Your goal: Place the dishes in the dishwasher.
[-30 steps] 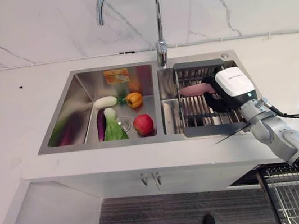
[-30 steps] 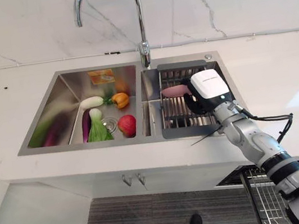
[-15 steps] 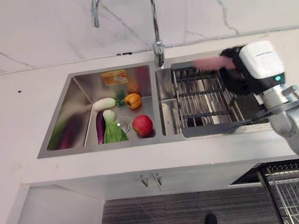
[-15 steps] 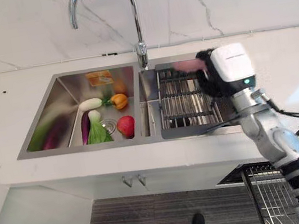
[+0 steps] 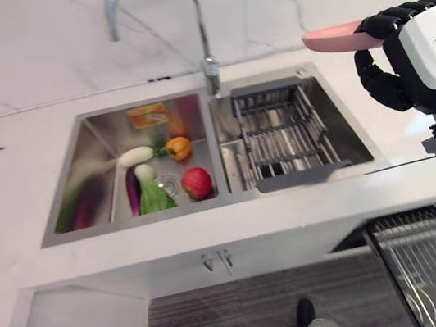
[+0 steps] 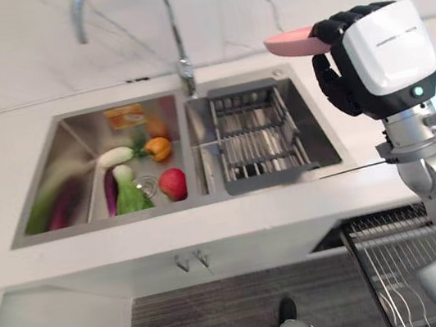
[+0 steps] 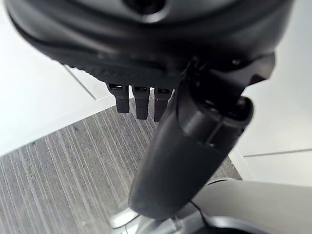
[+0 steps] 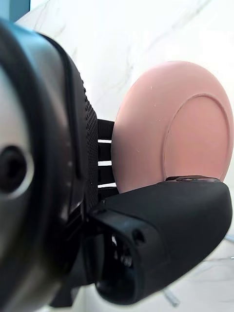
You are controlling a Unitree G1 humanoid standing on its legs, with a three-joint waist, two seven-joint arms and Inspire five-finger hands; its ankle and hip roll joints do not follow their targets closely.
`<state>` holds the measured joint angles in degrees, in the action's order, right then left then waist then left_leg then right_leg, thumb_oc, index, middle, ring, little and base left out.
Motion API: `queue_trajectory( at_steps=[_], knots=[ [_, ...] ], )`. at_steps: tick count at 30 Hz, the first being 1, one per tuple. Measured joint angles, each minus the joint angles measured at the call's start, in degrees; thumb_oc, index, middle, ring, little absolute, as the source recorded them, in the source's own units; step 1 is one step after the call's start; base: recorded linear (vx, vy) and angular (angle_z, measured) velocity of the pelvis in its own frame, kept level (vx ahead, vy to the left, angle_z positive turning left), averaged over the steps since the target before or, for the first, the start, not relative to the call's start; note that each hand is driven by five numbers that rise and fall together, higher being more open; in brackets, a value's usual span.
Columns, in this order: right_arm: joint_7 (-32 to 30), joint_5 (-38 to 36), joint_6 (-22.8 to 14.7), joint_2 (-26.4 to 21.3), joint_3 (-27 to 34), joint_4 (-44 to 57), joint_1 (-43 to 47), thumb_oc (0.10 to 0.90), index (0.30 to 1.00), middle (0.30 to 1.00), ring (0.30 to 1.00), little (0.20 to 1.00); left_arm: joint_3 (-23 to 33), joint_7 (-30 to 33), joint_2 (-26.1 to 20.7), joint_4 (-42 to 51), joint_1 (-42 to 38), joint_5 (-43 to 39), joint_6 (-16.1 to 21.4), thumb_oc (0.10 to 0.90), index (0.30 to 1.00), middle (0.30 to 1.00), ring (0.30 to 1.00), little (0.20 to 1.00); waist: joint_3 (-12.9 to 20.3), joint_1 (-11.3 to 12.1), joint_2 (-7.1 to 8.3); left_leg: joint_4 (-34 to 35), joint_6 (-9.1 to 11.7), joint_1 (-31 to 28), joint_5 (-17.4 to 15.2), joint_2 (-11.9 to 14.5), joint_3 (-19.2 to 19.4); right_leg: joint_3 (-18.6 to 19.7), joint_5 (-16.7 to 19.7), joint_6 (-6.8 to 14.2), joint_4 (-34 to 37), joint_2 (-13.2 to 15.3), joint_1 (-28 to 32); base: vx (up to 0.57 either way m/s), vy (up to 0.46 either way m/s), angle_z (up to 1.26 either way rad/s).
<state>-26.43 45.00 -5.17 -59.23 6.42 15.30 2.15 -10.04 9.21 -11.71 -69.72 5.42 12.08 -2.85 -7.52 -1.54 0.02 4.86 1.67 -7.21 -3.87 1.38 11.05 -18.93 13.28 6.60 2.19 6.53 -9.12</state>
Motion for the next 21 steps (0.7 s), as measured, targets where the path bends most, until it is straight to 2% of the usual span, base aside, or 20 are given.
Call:
queue_trajectory(
  at_steps=[1,2,4,5,7,9,10,11,12,13,14,15,16,17,18,21],
  knots=[
    [-0.3,1.22,-0.4,-0.02,0.06,-0.14,-2.48,0.4,0.3,0.3,0.3,0.3,0.26,-0.59,-2.12,-0.89,-0.7,1.28,0.15,0.8,0.9,0.9,0.9,0.9,-1.5,-1.57,2.39,0.03,-1.22,0.11,-0.03,0.24,2.77,-5.12,-0.71,3.43,1.27,2.02,-0.66,-0.24,-0.036,-1.34],
    [-0.66,2.43,-0.36,0.14,0.36,-1.12,-4.3,0.4,0.3,0.3,0.3,0.3,0.47,-0.92,-3.62,-2.0,-1.56,2.31,0.18,0.8,0.9,0.9,0.9,0.9,-1.83,-3.13,3.29,0.07,-1.7,0.31,-0.21,0.15,3.83,-8.08,-2.07,3.91,0.79,3.8,-0.67,-0.17,-0.036,-1.18],
    [-0.69,3.89,-0.29,0.12,0.32,-3.62,-5.79,0.4,0.3,0.3,0.3,0.3,2.52,-0.95,-4.67,-2.39,-2.34,3.56,0.26,0.8,0.9,0.9,0.9,0.9,-1.95,-2.29,3.41,0.13,-1.75,-0.13,-0.26,1.63,8.0,-11.1,-2.6,3.97,-2.38,5.5,-0.9,-0.23,-0.014,-1.09],
    [-1.09,4.62,0.59,-0.11,0.54,-5.17,-5.78,0.4,0.3,0.3,0.3,0.3,2.49,-0.84,-5.49,-1.99,-2.94,4.05,0.46,0.8,0.9,0.9,0.9,0.9,-1.97,-1.8,3.16,-0.02,-1.76,-0.53,-0.25,3.14,11.0,-12.76,-3.83,5.4,-5.41,8.33,-0.03,-0.35,-0.012,-1.3],
    [-2.03,5.07,1.2,-1.18,0.54,-6.21,-5.77,0.4,0.3,0.3,0.3,0.3,2.54,-0.77,-6.08,-1.95,-3.69,3.98,0.5,0.8,0.9,0.9,0.9,0.9,-1.96,-1.03,2.73,-0.3,-1.73,-0.73,-0.24,4.47,13.95,-16.51,-6.98,5.18,-11.78,11.71,0.83,-0.22,-0.006,-1.05],
    [-2.56,7.76,1.49,-2.53,0.52,-8.15,-5.75,0.4,0.3,0.3,0.3,0.3,2.49,-0.8,-6.25,-1.75,-3.83,3.36,0.55,0.8,0.9,0.9,0.9,0.9,-1.92,0.47,2.65,-1.51,-1.59,-1.82,-0.29,5.99,16.3,-17.05,-10.53,2.61,-18.56,13.68,3.59,-0.13,-0.06,-0.99],
    [-2.94,9.19,2.47,-2.54,0.62,-9.13,-5.97,0.4,0.3,0.3,0.3,0.3,2.5,-0.94,-6.73,-1.83,-3.74,2.83,0.86,0.8,0.9,0.9,0.9,0.9,-1.14,1.14,4.02,-5.61,-0.55,-1.18,-0.93,6.85,16.1,-15.51,-9.1,-0.12,-14.04,11.64,6.98,-0.19,-0.146,-0.72],
    [-3.15,9.24,2.56,-2.2,0.62,-9.83,-5.89,0.4,0.3,0.3,0.3,0.3,2.7,-0.96,-6.52,-1.9,-3.81,2.52,0.98,0.8,0.9,0.9,0.9,0.9,-1.17,1.28,4.26,-8.88,0.03,0.33,-1.52,7.64,15.92,-15.69,-9.4,-1.47,-12.51,11.11,7.66,-0.17,-0.191,-0.6],
    [-3.37,9.82,4.29,-0.43,0.85,-11.97,-5.4,0.4,0.3,0.3,0.3,0.3,3.96,-1.23,-5.18,-1.0,-3.95,1.18,1.55,0.8,0.9,0.9,0.9,0.9,-0.7,1.9,6.72,-14.95,0.39,7.62,-5.17,6.02,15.27,-14.0,-9.46,-2.39,-6.15,11.42,8.45,-0.08,-0.109,-0.22],
    [-3.37,9.82,4.29,-0.43,0.85,-11.97,-5.4,0.4,0.3,0.3,0.3,0.3,3.96,-1.23,-5.18,-1.0,-3.95,1.18,1.55,0.8,0.9,0.9,0.9,0.9,-0.7,1.9,6.72,-14.95,0.39,7.62,-5.17,6.02,15.27,-14.0,-9.46,-2.39,-6.15,11.42,8.45,-0.05,-0.144,-0.59],
    [-2.69,10.2,7.06,-0.52,2.01,-15.31,-3.77,0.4,0.3,0.3,0.3,0.3,3.83,-1.21,-3.46,0.61,-3.85,0.41,1.66,0.8,0.9,0.9,0.9,0.9,-0.22,2.69,5.24,-7.31,-2.78,11.98,-2.27,2.7,15.54,-12.29,-8.21,-0.62,-1.25,10.04,8.14,-0.03,-0.172,-0.74],
    [-2.41,10.2,8.2,0.07,2.55,-16.62,-4.04,0.4,0.3,0.3,0.3,0.3,4.05,-1.31,-2.77,1.17,-3.74,-0.54,1.64,0.8,0.9,0.9,0.9,0.9,-0.07,3.66,3.65,-5.45,-4.25,12.54,3.02,3.16,14.65,-11.07,-8.26,-0.46,-0.63,8.17,8.08,-0.04,-0.237,-1.15],
    [-2.27,10.26,8.75,1.76,2.46,-16.93,-4.69,0.4,0.3,0.3,0.3,0.3,4.45,-1.09,-2.57,1.07,-3.1,-1.31,1.44,0.8,0.9,0.9,0.9,0.9,0.34,4.57,2.85,-4.17,-1.08,10.44,6.14,4.11,15.76,-10.48,-8.46,-0.2,-0.04,7.23,8.54,-0.01,-0.234,-0.86],
    [-2.32,10.33,8.98,3.43,2.46,-16.52,-5.96,0.4,0.3,0.3,0.3,0.3,4.75,-1.07,-2.55,0.74,-2.6,-1.92,1.24,0.8,0.9,0.9,0.9,0.9,0.23,3.72,3.09,-3.63,-0.19,9.09,6.56,4.63,16.8,-10.94,-8.67,0.03,0.52,6.64,9.38,0.03,-0.292,-0.91],
    [-2.25,11.15,8.82,4.85,1.49,-16.02,-7.72,0.4,0.3,0.3,0.3,0.3,4.84,-0.81,-2.78,0.78,-1.48,-2.6,1.02,0.8,0.9,0.9,0.9,0.9,0.5,2.84,3.83,-3.72,0.25,7.72,6.65,5.55,18.43,-12.22,-8.92,0.03,2.58,5.68,10.64,0.04,-0.238,-0.57],
    [-1.34,11.13,8.72,6.07,1.29,-14.94,-9.14,0.4,0.3,0.3,0.3,0.3,4.87,-0.49,-2.9,0.72,-1.18,-2.51,0.81,0.8,0.9,0.9,0.9,0.9,1.13,0.77,2.96,-3.56,0.8,6.79,6.82,6.96,18.24,-11.9,-9.18,-0.74,3.5,3.62,11.73,0.0,-0.192,-0.26]
  ],
)
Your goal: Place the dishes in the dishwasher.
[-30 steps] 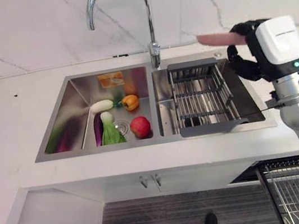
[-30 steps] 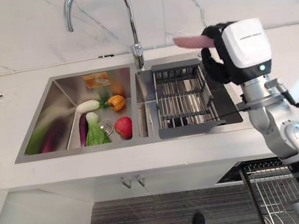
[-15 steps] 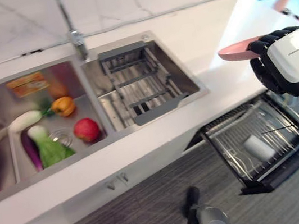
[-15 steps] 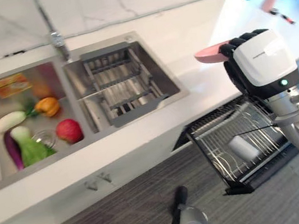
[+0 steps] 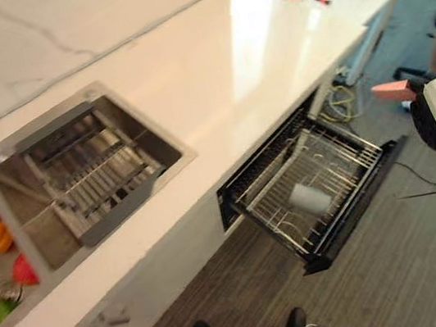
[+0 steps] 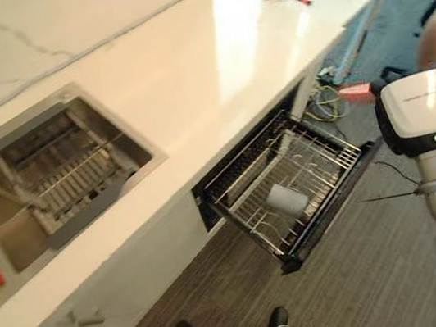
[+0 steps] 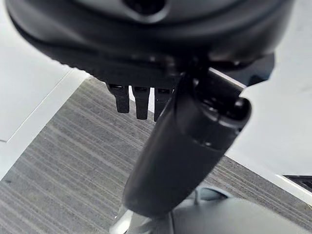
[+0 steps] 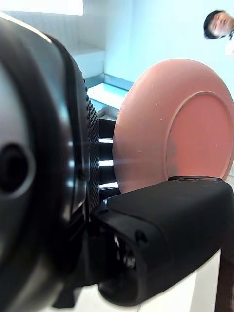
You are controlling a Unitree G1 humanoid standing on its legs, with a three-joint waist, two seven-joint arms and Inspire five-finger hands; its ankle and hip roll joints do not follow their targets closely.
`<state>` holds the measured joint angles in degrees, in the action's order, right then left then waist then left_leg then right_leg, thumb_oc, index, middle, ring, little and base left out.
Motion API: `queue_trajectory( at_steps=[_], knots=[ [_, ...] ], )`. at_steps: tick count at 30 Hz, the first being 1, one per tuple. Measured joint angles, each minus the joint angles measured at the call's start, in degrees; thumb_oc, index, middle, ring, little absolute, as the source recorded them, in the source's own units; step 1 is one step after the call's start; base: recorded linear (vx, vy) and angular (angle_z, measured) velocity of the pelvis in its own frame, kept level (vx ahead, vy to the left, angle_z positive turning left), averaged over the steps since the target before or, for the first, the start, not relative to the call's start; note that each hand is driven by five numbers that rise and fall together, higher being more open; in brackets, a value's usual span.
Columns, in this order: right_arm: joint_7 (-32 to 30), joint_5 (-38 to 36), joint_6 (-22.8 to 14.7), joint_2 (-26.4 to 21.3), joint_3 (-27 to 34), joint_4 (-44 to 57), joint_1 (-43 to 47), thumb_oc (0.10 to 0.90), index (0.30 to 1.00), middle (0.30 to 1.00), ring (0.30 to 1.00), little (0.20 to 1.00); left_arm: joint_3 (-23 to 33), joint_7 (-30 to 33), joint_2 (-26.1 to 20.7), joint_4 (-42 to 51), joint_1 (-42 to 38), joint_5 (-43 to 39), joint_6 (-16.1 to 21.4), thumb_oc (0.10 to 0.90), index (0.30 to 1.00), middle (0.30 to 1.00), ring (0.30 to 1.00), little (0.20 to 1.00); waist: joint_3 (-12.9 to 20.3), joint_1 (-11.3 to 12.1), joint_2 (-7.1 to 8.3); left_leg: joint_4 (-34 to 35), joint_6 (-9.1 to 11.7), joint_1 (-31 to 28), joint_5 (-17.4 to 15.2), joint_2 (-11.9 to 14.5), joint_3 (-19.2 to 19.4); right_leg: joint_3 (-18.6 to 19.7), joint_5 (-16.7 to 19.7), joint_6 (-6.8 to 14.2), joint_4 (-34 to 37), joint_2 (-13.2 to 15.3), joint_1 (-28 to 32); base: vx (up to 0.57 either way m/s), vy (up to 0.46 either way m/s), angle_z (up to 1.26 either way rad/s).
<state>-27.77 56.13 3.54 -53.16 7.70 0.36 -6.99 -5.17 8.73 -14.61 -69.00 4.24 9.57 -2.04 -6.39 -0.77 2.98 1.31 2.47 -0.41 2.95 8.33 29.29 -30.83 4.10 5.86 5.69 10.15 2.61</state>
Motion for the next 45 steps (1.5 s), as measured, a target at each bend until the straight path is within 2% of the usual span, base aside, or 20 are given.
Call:
queue_trajectory(
  at_steps=[4,5,6,7,8,10,12,16,20,23,25,28,30,31,32,33,34,35,40,45],
  knots=[
    [0.43,-0.14,-0.17,-0.12,-5.75,-0.34,2.67,0.4,0.3,0.3,0.3,0.3,-0.04,-0.03,1.0,-0.07,1.1,-0.09,0.21,0.8,0.9,0.9,0.9,0.9,1.38,0.02,-2.37,-0.61,0.53,-0.62,0.36,2.11,0.07,1.16,-0.83,-1.12,0.0,-2.06,0.16,0.0,-0.142,-0.16],
    [0.95,-0.13,-1.7,-0.5,-8.03,-0.31,2.99,0.4,0.3,0.3,0.3,0.3,-0.16,0.05,1.77,-0.11,0.99,-0.03,0.18,0.8,0.9,0.9,0.9,0.9,1.63,0.45,-2.82,-1.2,1.17,-0.33,0.72,2.51,-0.04,0.92,-1.11,-1.52,-0.03,-2.46,0.34,0.02,-0.121,0.06],
    [1.05,-0.13,-2.1,-0.79,-10.26,-0.86,4.29,0.4,0.3,0.3,0.3,0.3,-0.13,0.06,2.06,-0.25,1.46,-0.04,0.38,0.8,0.9,0.9,0.9,0.9,1.85,0.65,-3.82,-1.2,1.72,-0.03,1.12,2.81,-0.28,0.67,-1.35,-1.52,0.0,-2.56,0.63,0.02,-0.117,0.17],
    [1.23,-0.14,-2.35,-1.29,-12.5,-1.46,5.41,0.4,0.3,0.3,0.3,0.3,-0.2,0.02,2.45,-0.61,1.57,-0.05,0.64,0.8,0.9,0.9,0.9,0.9,1.98,0.67,-4.1,-1.0,1.79,0.0,1.16,2.86,-0.51,0.26,-1.54,-1.57,-0.01,-2.65,0.73,0.03,-0.066,0.36],
    [2.28,-0.12,-3.59,-1.47,-14.73,-2.33,6.31,0.4,0.3,0.3,0.3,0.3,-0.16,-0.06,3.43,-1.31,1.2,-0.05,0.67,0.8,0.9,0.9,0.9,0.9,2.34,0.89,-5.37,-0.19,2.1,0.04,1.36,2.88,-1.43,-1.06,-1.63,-1.56,-0.02,-2.93,0.94,0.03,-0.06,0.43],
    [2.81,-0.12,-4.25,-1.55,-16.36,-2.78,6.35,0.4,0.3,0.3,0.3,0.3,-0.19,-0.12,3.98,-1.56,1.21,-0.05,0.83,0.8,0.9,0.9,0.9,0.9,2.2,2.08,-6.1,0.86,2.62,-0.17,1.69,2.73,-2.19,-2.2,-1.79,-1.37,0.0,-3.12,1.49,0.03,-0.05,0.4],
    [3.03,-0.09,-5.16,-1.56,-18.77,-3.7,7.23,0.4,0.3,0.3,0.3,0.3,-0.13,-0.15,4.05,-2.05,1.37,-0.06,0.81,0.8,0.9,0.9,0.9,0.9,1.99,3.37,-6.12,1.79,3.22,-0.05,1.87,2.38,-3.21,-3.41,-2.02,-1.03,0.0,-3.12,2.06,0.04,-0.033,0.3],
    [3.35,-0.08,-6.11,-1.34,-22.75,-7.0,10.95,0.4,0.3,0.3,0.3,0.3,-0.26,-0.25,3.76,-2.11,2.1,-0.07,1.49,0.8,0.9,0.9,0.9,0.9,1.22,4.43,-5.52,2.73,3.34,0.17,1.95,1.75,-4.68,-4.93,-2.17,-0.29,0.02,-2.57,2.56,0.04,-0.02,0.26],
    [3.6,-0.1,-6.25,-0.11,-25.94,-15.61,14.56,0.4,0.3,0.3,0.3,0.3,-1.3,-0.65,3.73,-1.63,2.05,-0.13,1.52,0.8,0.9,0.9,0.9,0.9,-0.36,6.7,-4.8,2.65,3.06,1.91,2.19,0.47,-6.64,-7.17,-2.16,0.12,-0.02,-1.7,2.34,0.0,-0.001,0.27],
    [3.57,-1.24,-4.97,4.44,-30.04,-27.48,20.94,0.4,0.3,0.3,0.3,0.3,-2.57,-0.78,3.76,-0.91,2.12,-0.52,1.58,0.8,0.9,0.9,0.9,0.9,-1.7,6.8,-4.86,2.43,3.06,2.51,2.19,0.22,-7.86,-8.36,-2.25,0.24,-0.01,-1.44,2.23,-0.02,0.001,0.24],
    [4.19,-2.4,-4.57,5.07,-31.93,-31.75,21.59,0.4,0.3,0.3,0.3,0.3,-2.5,-0.95,3.84,-0.59,1.58,-0.69,1.94,0.8,0.9,0.9,0.9,0.9,-2.39,8.2,-5.76,2.45,2.88,3.72,2.32,-0.16,-9.38,-8.49,-2.3,0.29,-0.03,-1.21,2.11,-0.01,-0.007,0.39],
    [4.27,-3.26,-4.07,8.76,-34.15,-37.97,22.81,0.4,0.3,0.3,0.3,0.3,-2.44,-0.55,3.53,-0.53,1.5,-1.32,1.94,0.8,0.9,0.9,0.9,0.9,-2.49,8.89,-5.73,0.71,2.87,4.95,2.31,-0.3,-9.86,-8.81,-2.29,0.27,-0.03,-0.92,2.66,0.01,-0.003,0.3],
    [4.21,-4.99,-3.81,11.35,-34.8,-39.68,23.25,0.4,0.3,0.3,0.3,0.3,-2.41,-0.51,3.18,-0.33,1.45,-1.71,1.97,0.8,0.9,0.9,0.9,0.9,-3.19,9.43,-4.75,-2.4,2.7,5.86,2.13,-0.29,-9.99,-8.93,-2.24,0.17,-0.03,-0.5,3.62,0.02,0.001,0.23],
    [4.21,-5.54,-3.45,13.28,-34.81,-41.01,23.34,0.4,0.3,0.3,0.3,0.3,-2.41,-0.51,2.76,-0.25,1.24,-1.71,2.02,0.8,0.9,0.9,0.9,0.9,-3.91,9.42,-3.57,-7.06,2.1,7.6,1.18,-0.05,-10.22,-9.05,-2.07,-0.19,-0.05,0.03,4.61,0.03,0.0,0.28],
    [4.34,-6.82,-3.28,14.21,-35.68,-41.76,23.24,0.4,0.3,0.3,0.3,0.3,-2.45,-0.57,2.63,-0.26,1.2,-1.73,2.06,0.8,0.9,0.9,0.9,0.9,-4.36,9.21,-2.41,-8.72,1.61,9.3,-0.44,-0.18,-9.93,-8.88,-2.12,-0.33,-0.06,0.53,5.62,0.04,-0.002,0.27],
    [4.45,-6.82,-3.55,14.06,-36.16,-41.71,23.21,0.5,0.451,0.451,0.451,0.451,-2.5,-0.71,3.06,-0.3,1.64,-1.8,2.07,0.8,0.9,0.9,0.9,0.9,-3.9,9.16,-3.2,-4.76,1.37,9.05,0.82,-0.12,-9.56,-8.91,-2.22,-0.45,-0.06,-0.14,5.81,0.04,-0.001,0.13],
    [4.41,-7.01,-3.59,14.19,-35.95,-41.6,23.16,0.653,0.679,0.679,0.679,0.679,-2.56,-0.74,3.66,-0.28,2.1,-1.86,2.03,0.8,0.9,0.9,0.9,0.9,-3.32,9.21,-4.52,-1.4,0.29,8.65,3.85,0.11,-9.53,-8.83,-2.75,-0.63,-0.05,-1.18,5.91,0.0,0.0,0.0],
    [4.3,-7.51,-2.85,15.61,-35.58,-41.88,23.07,0.8,0.9,0.9,0.9,0.9,-2.5,-0.7,3.57,-0.43,1.76,-1.88,1.87,0.8,0.9,0.9,0.9,0.9,-3.47,9.14,-4.21,0.64,1.63,7.3,4.84,-0.56,-9.34,-8.87,-3.44,0.33,-0.04,-0.52,6.46,0.02,0.0,0.07],
    [4.86,-9.37,-3.95,17.85,-35.49,-41.43,21.07,0.8,0.9,0.9,0.9,0.9,-2.53,-0.63,2.44,0.59,0.82,-2.21,2.11,0.8,0.9,0.9,0.9,0.9,-3.53,9.0,-2.07,2.8,1.24,5.04,4.9,-2.67,-9.87,-10.0,-3.32,0.5,-0.01,0.6,8.5,0.01,-0.008,0.13],
    [5.21,-11.45,-4.21,17.86,-32.47,-39.29,19.15,0.8,0.9,0.9,0.9,0.9,-2.5,-0.59,2.09,1.51,0.98,-2.26,2.15,0.8,0.9,0.9,0.9,0.9,-3.36,8.87,-2.15,3.27,1.24,4.42,4.9,-2.4,-9.91,-9.98,-3.33,0.5,-0.02,0.29,8.74,0.0,-0.004,-0.01]
  ],
)
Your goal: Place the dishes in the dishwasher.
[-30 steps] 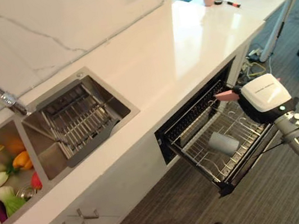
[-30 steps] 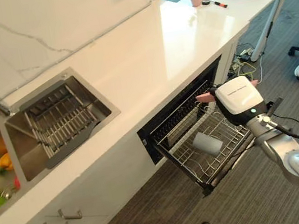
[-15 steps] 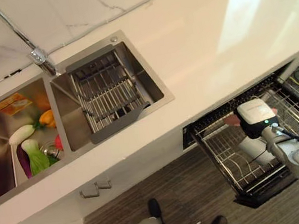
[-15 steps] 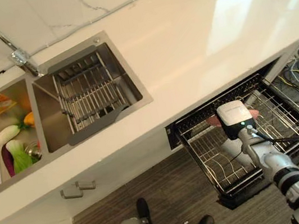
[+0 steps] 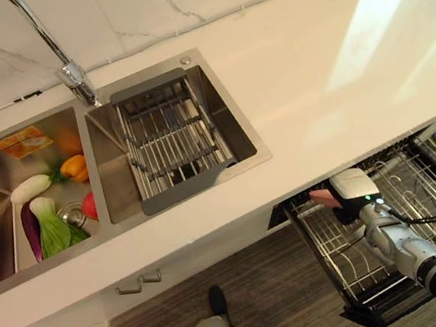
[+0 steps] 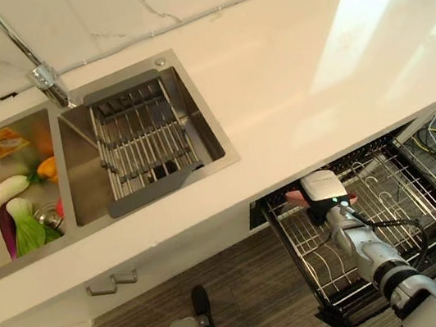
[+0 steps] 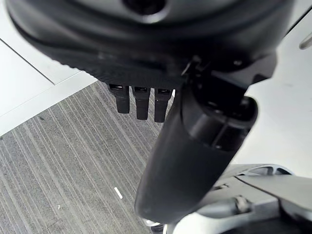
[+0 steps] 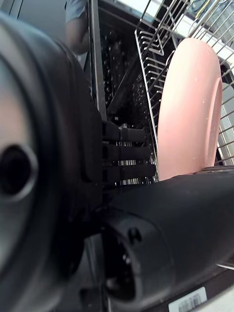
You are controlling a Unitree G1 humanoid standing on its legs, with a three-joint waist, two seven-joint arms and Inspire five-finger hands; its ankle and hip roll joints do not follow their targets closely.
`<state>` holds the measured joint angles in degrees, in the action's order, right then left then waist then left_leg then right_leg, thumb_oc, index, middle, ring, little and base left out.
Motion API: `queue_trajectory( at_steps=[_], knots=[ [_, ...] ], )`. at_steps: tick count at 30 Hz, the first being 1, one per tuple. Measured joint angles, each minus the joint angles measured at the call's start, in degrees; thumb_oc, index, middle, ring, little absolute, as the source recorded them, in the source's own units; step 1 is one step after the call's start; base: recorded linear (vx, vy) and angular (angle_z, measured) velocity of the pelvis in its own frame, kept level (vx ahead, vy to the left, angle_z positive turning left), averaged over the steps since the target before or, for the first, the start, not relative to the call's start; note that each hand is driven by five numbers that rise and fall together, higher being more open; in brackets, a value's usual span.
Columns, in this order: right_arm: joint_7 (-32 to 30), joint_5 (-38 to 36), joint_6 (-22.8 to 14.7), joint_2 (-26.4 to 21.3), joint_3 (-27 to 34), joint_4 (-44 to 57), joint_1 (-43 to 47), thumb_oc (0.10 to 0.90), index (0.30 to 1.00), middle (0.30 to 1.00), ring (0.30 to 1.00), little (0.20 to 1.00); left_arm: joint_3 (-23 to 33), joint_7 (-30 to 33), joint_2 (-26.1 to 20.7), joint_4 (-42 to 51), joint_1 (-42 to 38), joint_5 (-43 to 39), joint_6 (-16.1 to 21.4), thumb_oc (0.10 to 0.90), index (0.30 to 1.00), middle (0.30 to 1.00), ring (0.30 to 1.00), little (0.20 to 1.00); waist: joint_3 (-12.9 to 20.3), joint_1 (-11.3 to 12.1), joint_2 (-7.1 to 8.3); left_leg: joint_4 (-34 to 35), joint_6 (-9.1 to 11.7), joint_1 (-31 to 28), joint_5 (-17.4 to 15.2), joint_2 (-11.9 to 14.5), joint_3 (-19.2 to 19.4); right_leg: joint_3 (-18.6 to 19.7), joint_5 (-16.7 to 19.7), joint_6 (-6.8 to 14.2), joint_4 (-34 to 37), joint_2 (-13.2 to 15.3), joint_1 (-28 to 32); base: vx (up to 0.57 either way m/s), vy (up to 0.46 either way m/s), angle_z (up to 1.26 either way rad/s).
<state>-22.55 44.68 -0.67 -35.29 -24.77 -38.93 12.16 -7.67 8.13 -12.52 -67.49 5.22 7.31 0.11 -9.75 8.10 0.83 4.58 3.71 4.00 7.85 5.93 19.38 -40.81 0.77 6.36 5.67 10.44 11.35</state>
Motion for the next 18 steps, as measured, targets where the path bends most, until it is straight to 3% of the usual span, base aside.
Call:
queue_trajectory(
  at_steps=[2,5,8,11,15,18],
  knots=[
    [0.18,-0.41,0.37,-0.4,2.96,1.21,-1.02,0.8,0.9,0.9,0.9,0.9,0.0,-0.11,0.01,-0.02,0.0,0.0,-0.19,0.8,0.9,0.9,0.9,0.9,0.08,-0.59,0.01,0.02,0.0,-0.12,0.0,0.06,0.16,0.1,0.0,0.0,0.0,-0.06,-0.08,0.0,-0.001,-0.05],
    [-0.45,-3.82,0.51,-3.36,13.08,11.59,-7.36,0.8,0.9,0.9,0.9,0.9,0.14,-0.07,-0.21,-0.18,0.81,0.01,-0.62,0.8,0.9,0.9,0.9,0.9,0.52,-2.12,-0.13,0.48,0.0,-0.94,0.0,0.06,0.49,0.4,0.0,0.01,0.0,-0.03,0.36,0.0,-0.003,-0.07],
    [-1.65,-4.61,1.13,-4.48,15.98,13.1,-7.71,0.8,0.9,0.9,0.9,0.9,0.12,-0.14,-0.46,-0.23,0.97,0.01,-0.77,0.8,0.9,0.9,0.9,0.9,0.91,-3.62,0.32,0.5,0.01,-1.49,0.0,0.23,0.76,0.82,0.0,0.01,0.01,-0.1,0.43,-0.01,-0.007,-0.12],
    [-4.45,-4.79,1.64,-6.98,29.87,25.11,-15.89,0.8,0.9,0.9,0.9,0.9,0.33,-0.09,-0.62,-0.21,0.71,0.08,-1.44,0.8,0.9,0.9,0.9,0.9,1.28,-5.42,0.12,0.54,0.07,-2.01,-0.01,0.72,2.12,2.65,-0.04,0.06,0.02,0.08,-0.33,-0.01,-0.006,-0.23],
    [-9.79,-5.73,3.4,-6.29,42.36,33.28,-21.83,0.8,0.9,0.9,0.9,0.9,1.38,0.21,-0.62,-0.33,0.97,0.11,-2.15,0.8,0.9,0.9,0.9,0.9,1.54,-7.44,0.29,0.55,0.08,-3.36,-0.01,1.14,3.77,5.43,-0.03,0.07,0.01,0.0,-0.68,0.01,-0.005,-0.37],
    [-12.67,-9.05,4.61,-3.84,46.25,31.68,-22.89,0.8,0.9,0.9,0.9,0.9,1.4,0.38,-0.84,-1.43,1.12,0.15,-2.87,0.8,0.9,0.9,0.9,0.9,2.88,-9.13,0.77,0.58,0.66,-3.55,-0.26,1.65,4.48,6.95,-0.27,0.39,0.02,-0.07,-1.48,0.0,0.002,-0.33]
  ],
)
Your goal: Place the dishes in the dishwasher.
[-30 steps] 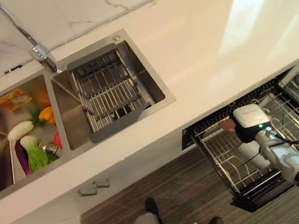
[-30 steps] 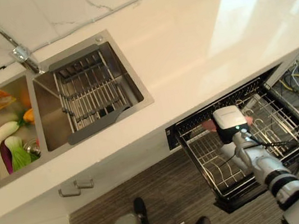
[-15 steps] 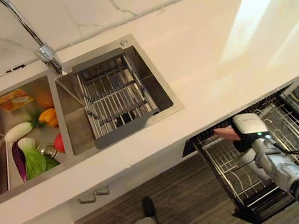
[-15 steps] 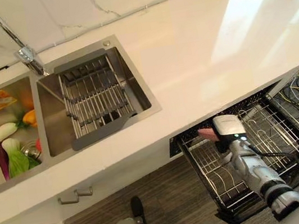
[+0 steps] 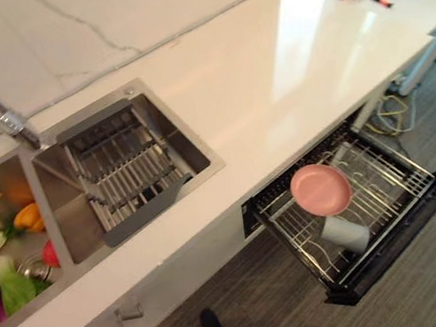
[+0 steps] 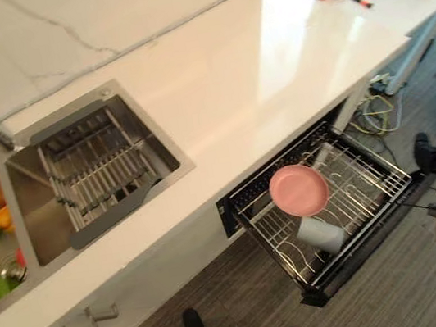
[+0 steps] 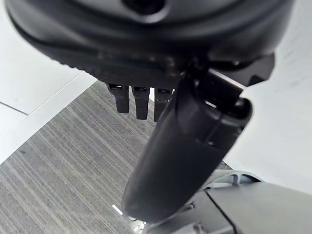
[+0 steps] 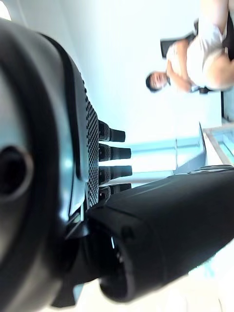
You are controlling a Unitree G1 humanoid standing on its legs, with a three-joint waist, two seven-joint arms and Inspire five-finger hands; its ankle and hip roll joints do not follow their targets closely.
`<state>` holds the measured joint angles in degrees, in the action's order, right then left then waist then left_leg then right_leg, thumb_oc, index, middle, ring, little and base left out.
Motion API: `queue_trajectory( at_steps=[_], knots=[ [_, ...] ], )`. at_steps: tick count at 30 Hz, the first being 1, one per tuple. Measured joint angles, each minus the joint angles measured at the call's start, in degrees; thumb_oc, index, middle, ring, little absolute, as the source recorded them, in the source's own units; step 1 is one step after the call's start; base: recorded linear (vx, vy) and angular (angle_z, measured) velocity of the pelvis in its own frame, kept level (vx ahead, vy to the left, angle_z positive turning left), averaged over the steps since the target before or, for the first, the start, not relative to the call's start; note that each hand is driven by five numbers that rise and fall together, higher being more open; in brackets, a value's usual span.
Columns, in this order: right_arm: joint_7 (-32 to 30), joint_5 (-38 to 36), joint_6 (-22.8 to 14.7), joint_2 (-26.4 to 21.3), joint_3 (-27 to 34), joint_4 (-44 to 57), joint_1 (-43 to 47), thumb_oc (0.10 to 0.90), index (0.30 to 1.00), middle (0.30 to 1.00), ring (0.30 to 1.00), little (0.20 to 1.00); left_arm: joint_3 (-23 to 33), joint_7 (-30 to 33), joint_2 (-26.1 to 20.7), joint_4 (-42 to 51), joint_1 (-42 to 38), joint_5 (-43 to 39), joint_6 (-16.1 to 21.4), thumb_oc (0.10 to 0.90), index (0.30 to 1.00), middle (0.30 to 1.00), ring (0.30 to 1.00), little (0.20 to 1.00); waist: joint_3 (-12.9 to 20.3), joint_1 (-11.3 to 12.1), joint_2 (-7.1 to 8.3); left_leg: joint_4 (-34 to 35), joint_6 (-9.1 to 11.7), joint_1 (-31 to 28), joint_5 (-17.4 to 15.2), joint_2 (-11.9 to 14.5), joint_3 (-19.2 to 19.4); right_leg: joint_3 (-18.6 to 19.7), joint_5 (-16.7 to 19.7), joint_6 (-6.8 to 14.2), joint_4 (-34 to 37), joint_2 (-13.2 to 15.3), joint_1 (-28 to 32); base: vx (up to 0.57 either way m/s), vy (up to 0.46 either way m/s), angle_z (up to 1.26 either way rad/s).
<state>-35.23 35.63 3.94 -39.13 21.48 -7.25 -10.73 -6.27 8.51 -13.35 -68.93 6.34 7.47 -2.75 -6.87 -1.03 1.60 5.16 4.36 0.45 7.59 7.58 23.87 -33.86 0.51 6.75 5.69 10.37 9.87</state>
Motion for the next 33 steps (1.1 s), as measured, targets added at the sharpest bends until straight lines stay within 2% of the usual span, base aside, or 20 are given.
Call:
queue_trajectory(
  at_steps=[1,3,4,5,6,7,10,11,14,16,17,20,22,24,25,30,32,33],
  knots=[
    [-0.87,-0.37,1.25,0.81,0.27,-2.43,-1.22,0.8,0.9,0.9,0.9,0.9,0.1,-0.01,-0.42,0.0,0.12,0.0,-0.24,0.8,0.9,0.9,0.9,0.9,0.53,-0.3,0.6,0.0,0.15,0.03,0.1,-0.03,1.02,1.09,-0.46,0.68,0.0,0.11,-0.77,0.0,0.019,-0.42],
    [-2.57,-1.25,1.15,1.28,-0.18,-10.29,-2.71,0.8,0.9,0.9,0.9,0.9,0.0,0.26,-0.62,-0.03,-0.11,-0.01,-0.43,0.8,0.9,0.9,0.9,0.9,0.68,-0.8,0.81,0.0,0.45,-0.07,0.31,0.07,1.51,1.6,-0.53,0.78,-0.01,0.1,-1.01,0.0,0.013,-0.2],
    [-3.56,-2.92,0.9,1.85,-0.25,-17.63,-2.04,0.8,0.9,0.9,0.9,0.9,-0.1,0.5,-0.75,-0.03,-0.18,-0.12,-0.41,0.8,0.9,0.9,0.9,0.9,1.02,-0.52,1.0,0.04,0.5,0.01,0.37,0.12,1.5,1.66,-0.63,0.92,0.01,0.07,-0.96,0.0,0.003,-0.03],
    [-3.63,-7.03,2.16,2.87,-0.08,-23.79,-1.61,0.8,0.9,0.9,0.9,0.9,-0.25,0.79,-0.76,-0.02,-0.1,-0.18,-0.32,0.8,0.9,0.9,0.9,0.9,1.45,-0.49,1.05,0.08,0.55,0.07,0.41,0.11,1.53,1.76,-0.71,1.1,0.02,0.1,-1.1,0.0,0.0,0.0],
    [-3.99,-10.82,3.36,4.48,0.49,-28.18,-1.64,0.544,0.516,0.516,0.516,0.516,-0.3,1.09,-0.63,0.0,-0.27,-0.25,-0.28,0.8,0.9,0.9,0.9,0.9,1.68,-0.57,0.92,0.11,0.55,0.09,0.41,0.18,1.53,1.82,-0.79,1.22,0.05,0.06,-1.13,0.0,0.0,0.0],
    [-4.73,-12.75,3.3,5.9,1.23,-31.91,-1.54,0.4,0.3,0.3,0.3,0.3,-0.31,1.14,-0.54,-0.03,-0.24,-0.4,-0.31,0.8,0.9,0.9,0.9,0.9,1.79,-0.62,0.86,0.2,0.56,0.09,0.43,0.22,1.52,1.87,-0.8,1.24,0.05,0.01,-1.13,0.0,0.0,0.0],
    [-7.44,-25.0,2.01,13.12,3.32,-46.38,-1.39,0.4,0.3,0.3,0.3,0.3,-2.2,1.49,-0.07,-0.18,-0.2,-1.89,-0.35,0.8,0.9,0.9,0.9,0.9,2.78,-0.63,-0.14,0.31,0.61,0.61,0.5,0.28,0.92,1.4,-1.0,1.41,0.04,-0.14,-1.17,0.0,-0.002,0.06],
    [-6.87,-32.15,2.03,16.95,0.37,-51.0,-1.67,0.4,0.3,0.3,0.3,0.3,-3.11,1.77,0.69,-0.69,-0.28,-2.54,-0.35,0.8,0.9,0.9,0.9,0.9,3.13,-1.27,-1.18,0.29,0.65,0.87,0.52,0.19,0.84,1.34,-0.99,1.44,0.03,-0.35,-1.29,0.0,0.0,0.07],
    [-3.44,-35.92,1.69,21.71,-7.98,-52.61,-1.48,0.4,0.3,0.3,0.3,0.3,-3.74,2.16,1.42,-1.35,-0.36,-2.63,-0.35,0.8,0.9,0.9,0.9,0.9,3.28,-2.03,-2.32,0.05,0.68,1.11,0.56,0.07,0.82,1.18,-0.91,1.41,0.0,-0.25,-1.39,0.0,0.0,0.0],
    [-2.04,-35.81,1.21,22.58,-14.32,-50.95,-1.05,0.4,0.3,0.3,0.3,0.3,-3.67,2.36,1.5,-1.73,-0.4,-2.85,-0.06,0.8,0.9,0.9,0.9,0.9,3.27,-1.71,-2.4,0.05,0.69,1.03,0.55,-0.06,0.7,0.98,-0.9,1.43,0.0,-0.14,-1.21,0.0,0.025,0.06],
    [-0.29,-35.58,-0.51,23.03,-17.03,-48.73,-0.13,0.4,0.3,0.3,0.3,0.3,-3.38,2.37,1.47,-1.81,-0.42,-3.06,0.16,0.8,0.9,0.9,0.9,0.9,3.15,-1.07,-2.41,0.05,0.68,0.98,0.55,-0.2,0.4,0.53,-0.91,1.44,0.01,0.1,-0.95,0.0,0.028,0.11],
    [2.08,-34.34,-2.31,22.66,-19.31,-48.02,5.15,0.4,0.3,0.3,0.3,0.3,-3.27,2.4,1.4,-1.33,-0.52,-3.55,0.33,0.8,0.9,0.9,0.9,0.9,2.98,0.75,-2.2,0.08,0.63,1.11,0.58,-0.61,-0.55,-0.41,-0.99,1.54,0.01,0.23,-0.4,-0.01,0.032,0.21],
    [3.42,-32.34,-1.31,20.51,-23.37,-48.55,9.15,0.4,0.3,0.3,0.3,0.3,-3.29,2.38,1.36,-0.98,-0.68,-3.53,1.08,0.8,0.9,0.9,0.9,0.9,2.79,1.53,-2.07,0.02,0.25,1.69,0.87,-1.06,-2.01,-2.02,-1.01,1.61,0.0,0.33,0.1,0.0,0.023,0.37],
    [5.13,-31.0,-0.14,18.36,-24.47,-49.68,9.91,0.4,0.3,0.3,0.3,0.3,-3.25,2.34,1.25,0.34,-0.48,-3.5,1.36,0.8,0.9,0.9,0.9,0.9,2.07,3.56,-1.99,0.02,0.09,2.05,0.99,-1.58,-3.17,-3.2,-1.03,1.65,0.0,0.5,0.59,0.0,0.022,0.31],
    [5.29,-30.63,-0.13,17.0,-26.71,-49.64,9.92,0.4,0.3,0.3,0.3,0.3,-3.24,2.34,1.28,0.46,-0.57,-3.49,1.32,0.8,0.9,0.9,0.9,0.9,1.57,3.67,-2.22,0.01,-0.05,2.11,1.1,-1.86,-4.02,-4.03,-1.05,1.68,-0.02,0.55,1.03,0.0,0.025,0.46],
    [8.44,-29.06,1.19,14.82,-27.15,-51.55,12.84,0.4,0.3,0.3,0.3,0.3,-3.58,1.48,1.27,-0.02,-0.1,-3.33,1.59,0.8,0.9,0.9,0.9,0.9,0.91,5.25,-2.04,0.04,-0.76,4.33,1.69,-3.34,-7.67,-8.34,-1.25,2.16,-0.01,0.83,1.94,0.0,0.016,0.44],
    [9.76,-28.95,1.62,13.26,-27.6,-51.49,14.79,0.4,0.3,0.3,0.3,0.3,-3.65,0.81,1.31,-0.07,0.38,-3.11,1.68,0.8,0.9,0.9,0.9,0.9,0.28,7.36,-2.4,0.05,-1.14,4.88,2.02,-4.03,-9.29,-9.99,-1.2,2.32,-0.01,1.06,2.46,0.0,0.014,0.47],
    [10.26,-28.72,1.74,12.21,-28.77,-51.39,15.47,0.4,0.3,0.3,0.3,0.3,-3.69,0.65,1.32,-0.05,0.19,-2.7,1.74,0.8,0.9,0.9,0.9,0.9,0.17,7.57,-2.64,0.05,-1.35,5.06,2.2,-4.26,-10.14,-10.81,-1.18,2.62,0.01,1.1,2.52,0.01,0.013,0.35]
  ],
)
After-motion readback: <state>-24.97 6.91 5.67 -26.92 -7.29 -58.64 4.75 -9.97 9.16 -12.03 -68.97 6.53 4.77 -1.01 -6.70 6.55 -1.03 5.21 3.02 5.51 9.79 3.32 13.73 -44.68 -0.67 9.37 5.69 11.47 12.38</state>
